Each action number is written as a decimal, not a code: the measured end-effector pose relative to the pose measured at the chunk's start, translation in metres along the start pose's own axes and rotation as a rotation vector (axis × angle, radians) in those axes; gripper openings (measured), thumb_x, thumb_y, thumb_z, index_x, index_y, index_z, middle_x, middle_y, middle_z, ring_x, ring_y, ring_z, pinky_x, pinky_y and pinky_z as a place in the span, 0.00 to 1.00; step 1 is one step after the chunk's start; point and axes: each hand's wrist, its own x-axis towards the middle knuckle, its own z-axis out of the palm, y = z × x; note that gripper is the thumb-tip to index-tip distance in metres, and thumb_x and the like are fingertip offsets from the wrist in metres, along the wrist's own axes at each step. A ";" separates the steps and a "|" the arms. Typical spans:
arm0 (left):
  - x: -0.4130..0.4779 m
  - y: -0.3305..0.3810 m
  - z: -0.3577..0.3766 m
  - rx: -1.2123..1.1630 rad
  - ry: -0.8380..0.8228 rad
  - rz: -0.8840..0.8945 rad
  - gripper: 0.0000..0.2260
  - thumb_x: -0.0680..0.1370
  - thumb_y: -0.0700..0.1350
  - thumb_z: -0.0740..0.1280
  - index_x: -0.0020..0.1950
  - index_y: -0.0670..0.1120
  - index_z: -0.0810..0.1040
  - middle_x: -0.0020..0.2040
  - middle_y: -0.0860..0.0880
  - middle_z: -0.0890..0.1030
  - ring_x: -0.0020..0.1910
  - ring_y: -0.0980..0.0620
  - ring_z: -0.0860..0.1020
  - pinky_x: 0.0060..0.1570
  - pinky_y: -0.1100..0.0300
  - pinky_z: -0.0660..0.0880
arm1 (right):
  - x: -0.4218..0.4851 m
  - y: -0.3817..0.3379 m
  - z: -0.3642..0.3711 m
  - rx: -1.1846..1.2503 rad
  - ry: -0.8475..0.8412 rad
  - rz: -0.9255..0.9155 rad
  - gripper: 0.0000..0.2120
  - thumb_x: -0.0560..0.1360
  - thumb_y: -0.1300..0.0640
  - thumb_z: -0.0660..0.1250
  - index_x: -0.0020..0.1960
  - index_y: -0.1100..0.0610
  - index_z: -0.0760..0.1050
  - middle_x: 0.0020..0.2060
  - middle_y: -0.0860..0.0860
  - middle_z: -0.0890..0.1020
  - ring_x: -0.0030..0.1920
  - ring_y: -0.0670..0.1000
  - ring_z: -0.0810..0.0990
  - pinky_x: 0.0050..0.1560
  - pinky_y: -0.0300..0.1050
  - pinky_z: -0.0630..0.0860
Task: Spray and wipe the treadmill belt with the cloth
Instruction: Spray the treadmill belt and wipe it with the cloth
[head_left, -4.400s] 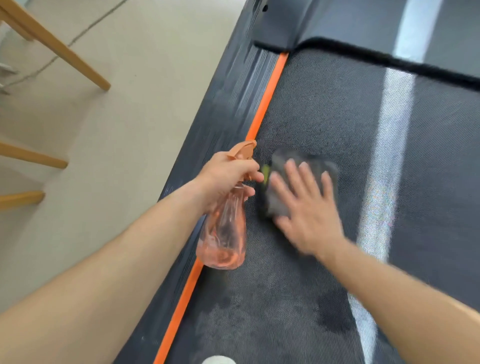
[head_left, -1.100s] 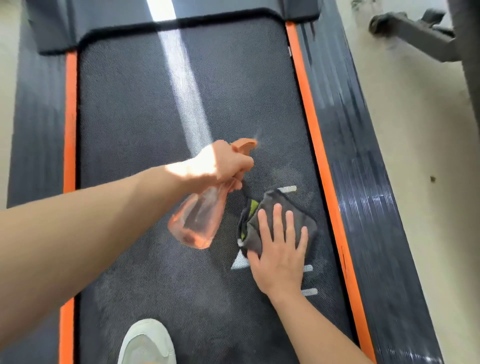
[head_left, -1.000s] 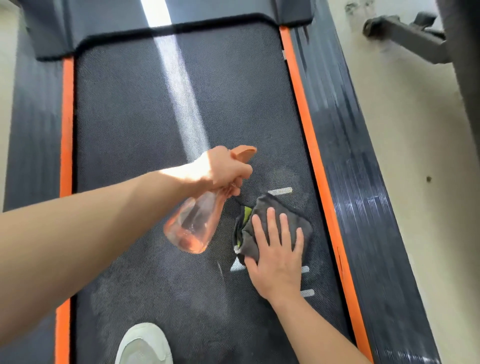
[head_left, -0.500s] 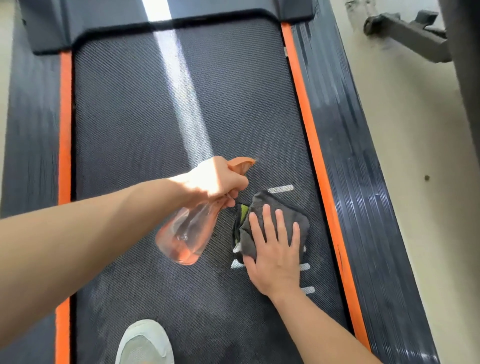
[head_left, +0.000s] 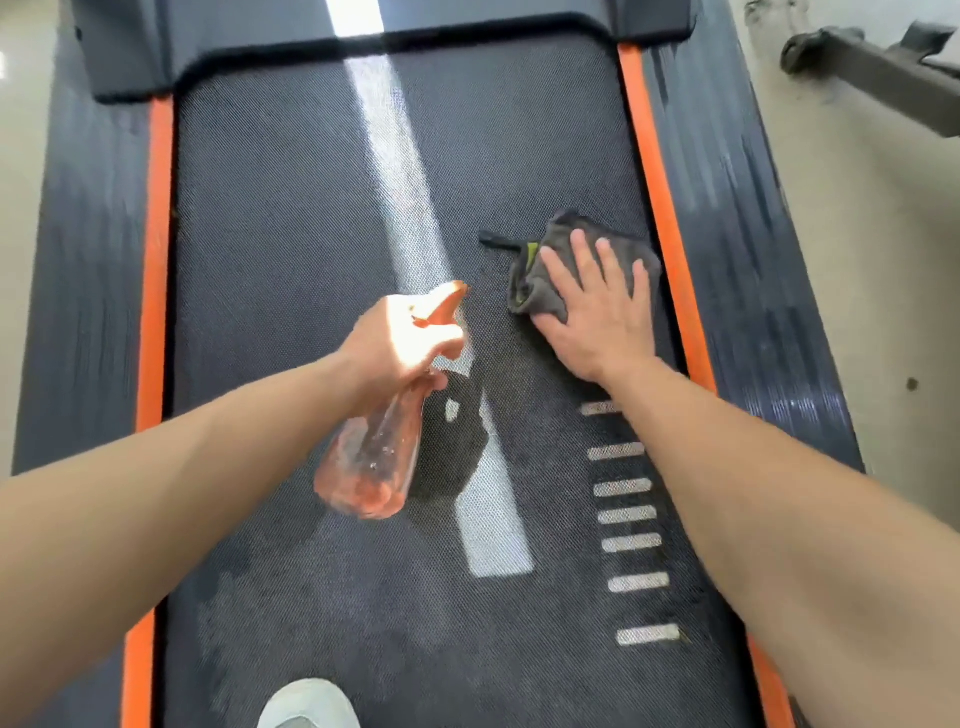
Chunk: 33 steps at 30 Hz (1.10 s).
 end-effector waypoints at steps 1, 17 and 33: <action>0.001 0.000 -0.002 0.012 0.003 0.005 0.17 0.71 0.44 0.72 0.58 0.56 0.85 0.44 0.45 0.83 0.29 0.47 0.80 0.41 0.54 0.79 | 0.013 0.002 -0.003 -0.002 0.004 -0.002 0.36 0.79 0.33 0.54 0.83 0.39 0.46 0.83 0.47 0.43 0.83 0.52 0.43 0.80 0.63 0.40; -0.011 0.011 0.024 0.054 -0.055 0.001 0.07 0.71 0.41 0.69 0.48 0.41 0.78 0.38 0.49 0.77 0.27 0.51 0.78 0.40 0.44 0.83 | -0.013 -0.001 0.007 0.004 0.001 0.003 0.35 0.79 0.32 0.51 0.83 0.40 0.48 0.84 0.48 0.46 0.83 0.54 0.45 0.78 0.64 0.41; -0.040 -0.048 -0.066 -0.026 0.251 -0.189 0.03 0.73 0.38 0.71 0.46 0.42 0.82 0.38 0.48 0.80 0.24 0.51 0.80 0.28 0.63 0.75 | -0.019 -0.117 0.029 -0.237 0.022 -0.530 0.38 0.77 0.34 0.58 0.82 0.47 0.56 0.82 0.56 0.56 0.81 0.60 0.57 0.75 0.69 0.53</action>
